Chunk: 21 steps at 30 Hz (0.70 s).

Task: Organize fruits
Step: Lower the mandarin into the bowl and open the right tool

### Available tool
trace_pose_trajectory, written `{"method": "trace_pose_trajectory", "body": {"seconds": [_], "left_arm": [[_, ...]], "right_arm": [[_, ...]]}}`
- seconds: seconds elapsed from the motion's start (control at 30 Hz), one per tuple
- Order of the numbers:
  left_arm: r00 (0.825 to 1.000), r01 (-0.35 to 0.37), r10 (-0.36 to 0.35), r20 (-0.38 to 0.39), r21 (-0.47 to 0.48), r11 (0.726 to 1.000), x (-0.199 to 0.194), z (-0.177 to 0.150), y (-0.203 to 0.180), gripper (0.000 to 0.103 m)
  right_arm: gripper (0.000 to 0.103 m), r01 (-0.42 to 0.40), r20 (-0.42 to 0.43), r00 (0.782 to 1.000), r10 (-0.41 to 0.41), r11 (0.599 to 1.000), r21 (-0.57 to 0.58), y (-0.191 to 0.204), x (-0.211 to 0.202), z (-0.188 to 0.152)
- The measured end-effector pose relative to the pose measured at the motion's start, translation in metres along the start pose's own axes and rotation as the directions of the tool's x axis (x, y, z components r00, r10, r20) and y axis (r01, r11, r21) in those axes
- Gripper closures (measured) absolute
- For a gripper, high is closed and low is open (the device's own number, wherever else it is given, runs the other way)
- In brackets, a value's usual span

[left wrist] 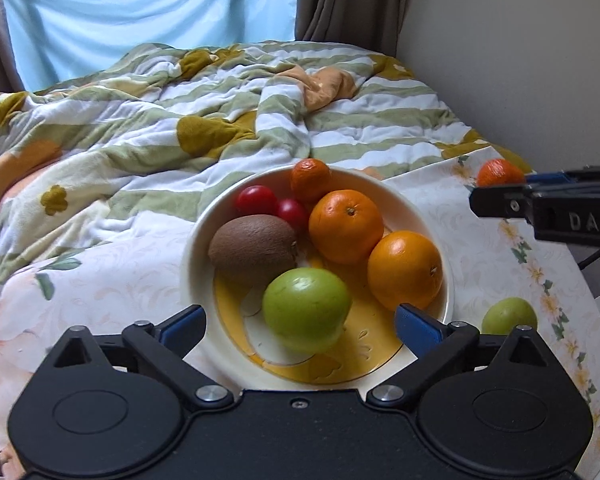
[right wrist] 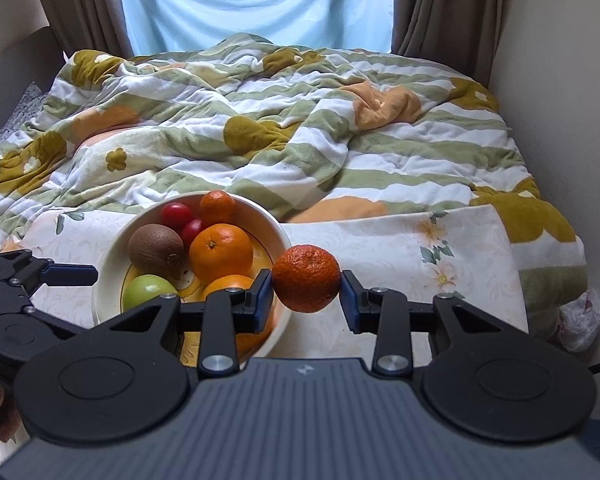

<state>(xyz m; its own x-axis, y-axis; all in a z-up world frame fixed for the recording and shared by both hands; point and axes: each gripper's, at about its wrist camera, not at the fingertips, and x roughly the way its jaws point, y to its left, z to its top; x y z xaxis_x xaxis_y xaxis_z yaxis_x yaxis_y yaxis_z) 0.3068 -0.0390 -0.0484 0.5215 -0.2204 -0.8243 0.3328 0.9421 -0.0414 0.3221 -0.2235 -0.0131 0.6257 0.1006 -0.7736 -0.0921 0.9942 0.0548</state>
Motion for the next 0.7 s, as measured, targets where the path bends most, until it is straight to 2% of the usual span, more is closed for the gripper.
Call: {"method": "trace_pose_trajectory", "body": {"seconds": [0.33, 0.7], "left_arm": [[0.996, -0.09, 0.091, 0.023, -0.037, 0.995, -0.029, -0.021, 0.022, 0.001], [0.985, -0.159, 0.163, 0.052, -0.077, 0.984, -0.046, -0.035, 0.038, 0.001]], "right_arm": [[0.052, -0.094, 0.0, 0.996, 0.095, 0.99, -0.103, 0.041, 0.019, 0.016], [0.052, -0.169, -0.024, 0.986, 0.167, 0.97, -0.173, 0.08, 0.047, 0.016]]}}
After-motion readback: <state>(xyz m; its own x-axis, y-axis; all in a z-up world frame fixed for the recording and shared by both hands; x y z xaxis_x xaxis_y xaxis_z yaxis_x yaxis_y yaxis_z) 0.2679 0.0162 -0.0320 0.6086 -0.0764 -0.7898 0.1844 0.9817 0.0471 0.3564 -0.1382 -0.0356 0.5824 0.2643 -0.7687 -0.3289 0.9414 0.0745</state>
